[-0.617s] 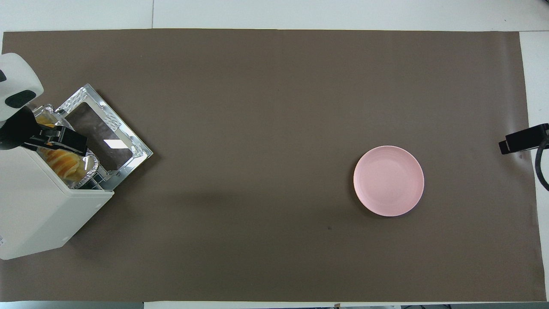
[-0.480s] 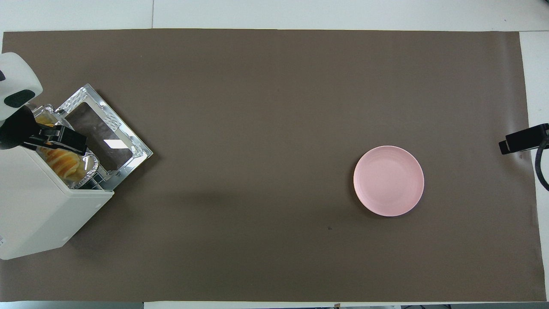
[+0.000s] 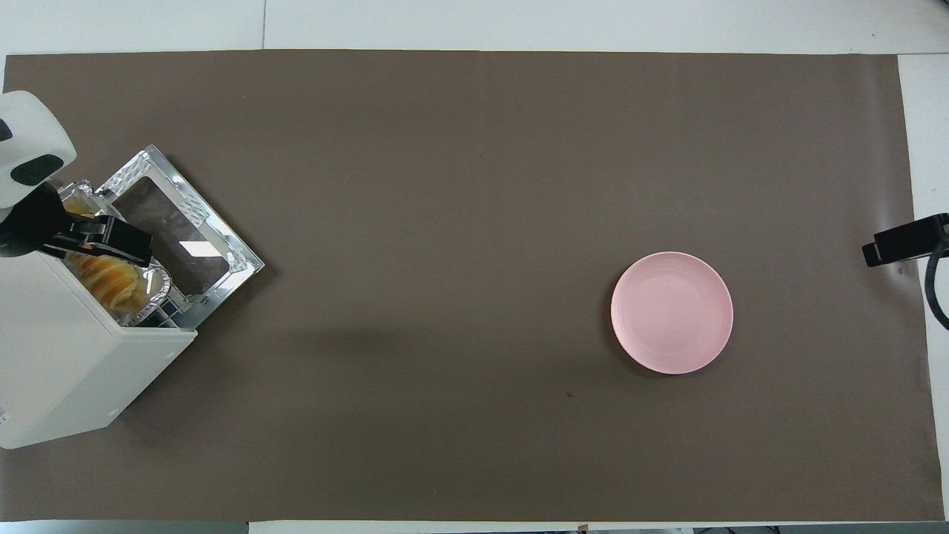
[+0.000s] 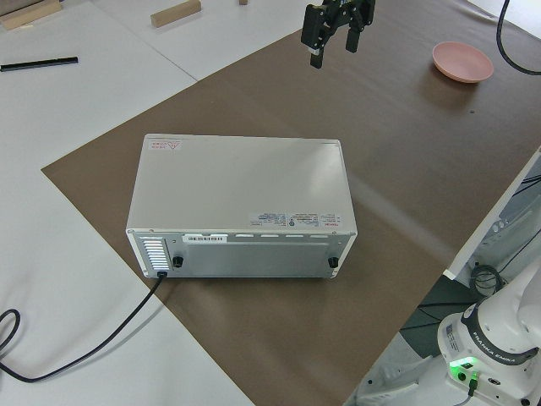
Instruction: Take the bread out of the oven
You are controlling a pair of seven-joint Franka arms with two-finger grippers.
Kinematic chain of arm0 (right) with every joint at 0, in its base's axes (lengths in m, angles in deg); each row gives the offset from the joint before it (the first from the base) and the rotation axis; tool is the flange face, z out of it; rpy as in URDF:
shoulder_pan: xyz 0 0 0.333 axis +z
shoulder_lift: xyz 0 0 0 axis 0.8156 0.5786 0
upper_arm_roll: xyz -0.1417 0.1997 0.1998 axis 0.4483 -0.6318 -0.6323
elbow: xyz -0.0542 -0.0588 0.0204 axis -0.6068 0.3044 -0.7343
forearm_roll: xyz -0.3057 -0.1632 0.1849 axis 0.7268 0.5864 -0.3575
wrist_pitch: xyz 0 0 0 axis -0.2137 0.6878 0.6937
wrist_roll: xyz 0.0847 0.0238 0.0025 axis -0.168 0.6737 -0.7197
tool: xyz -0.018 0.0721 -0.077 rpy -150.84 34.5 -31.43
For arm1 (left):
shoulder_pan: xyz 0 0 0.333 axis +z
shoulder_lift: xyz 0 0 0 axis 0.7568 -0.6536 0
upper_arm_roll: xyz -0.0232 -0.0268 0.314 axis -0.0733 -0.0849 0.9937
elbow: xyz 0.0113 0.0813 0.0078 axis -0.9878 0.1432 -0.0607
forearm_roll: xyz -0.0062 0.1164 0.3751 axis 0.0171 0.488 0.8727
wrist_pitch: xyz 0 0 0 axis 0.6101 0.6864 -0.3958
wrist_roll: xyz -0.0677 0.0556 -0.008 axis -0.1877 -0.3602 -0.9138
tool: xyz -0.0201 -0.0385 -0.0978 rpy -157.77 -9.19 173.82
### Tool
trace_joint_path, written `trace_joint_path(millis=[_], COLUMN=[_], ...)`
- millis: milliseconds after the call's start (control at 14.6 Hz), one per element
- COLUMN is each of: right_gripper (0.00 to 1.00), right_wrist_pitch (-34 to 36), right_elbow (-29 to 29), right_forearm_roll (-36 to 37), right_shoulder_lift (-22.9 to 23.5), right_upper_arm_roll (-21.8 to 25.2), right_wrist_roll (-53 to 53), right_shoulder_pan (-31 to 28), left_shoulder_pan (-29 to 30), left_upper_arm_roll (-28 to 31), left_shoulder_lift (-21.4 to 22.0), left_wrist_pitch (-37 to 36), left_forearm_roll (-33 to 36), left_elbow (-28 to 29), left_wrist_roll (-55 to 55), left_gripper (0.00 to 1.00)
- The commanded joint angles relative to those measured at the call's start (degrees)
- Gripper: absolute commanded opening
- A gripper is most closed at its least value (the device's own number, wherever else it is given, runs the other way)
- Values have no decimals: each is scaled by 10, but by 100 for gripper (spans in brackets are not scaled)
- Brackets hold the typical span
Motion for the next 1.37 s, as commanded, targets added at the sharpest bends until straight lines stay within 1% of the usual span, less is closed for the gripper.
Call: trace_joint_path(millis=[0,69,274,480,548,617,754,823,960,1097,1165,1234,1302], right_gripper=[100,100,100,100,100,100,100,100,100,100,100,100,100], right_wrist_pitch=[6,6,6,6,6,6,6,6,6,6,6,6,6], right_elbow=[-9,-9,-9,-9,-9,-9,-9,-9,-9,-9,-9,-9,-9], right_forearm_roll=[4,4,4,4,4,4,4,4,4,4,4,4,4], right_shoulder_lift=[-9,-9,-9,-9,-9,-9,-9,-9,-9,-9,-9,-9,-9], right_upper_arm_roll=[-2,-2,-2,-2,-2,-2,-2,-2,-2,-2,-2,-2,-2], right_wrist_roll=[-8,-8,-8,-8,-8,-8,-7,-7,-8,-8,-8,-8,-8], right_shoulder_pan=[-3,-3,-3,-3,-3,-3,-3,-3,-3,-3,-3,-3,-3], left_shoulder_pan=[2,1,1,27,30,35,35,34,40,52,54,55,55], left_upper_arm_roll=[5,5,5,6,7,7,6,6,6,7,7,7,7], left_shoulder_lift=[11,11,13,2,-9,-19,-29,-31,-40,-42,-41,-42,-45], left_wrist_pitch=[43,57,136,176,191,203,257,279,302,348,356,358,359], left_forearm_roll=[-6,-6,-5,3,11,27,52,66,86,89,90,91,91], left_elbow=[26,36,82,107,114,122,152,166,190,214,227,229,231], left_wrist_roll=[-44,-94,-245,-298,-323,-365,-458,-483,-487,-491,-491,-492,-493], left_gripper=[100,100,100,100,100,100,100,100,100,100,100,93,82])
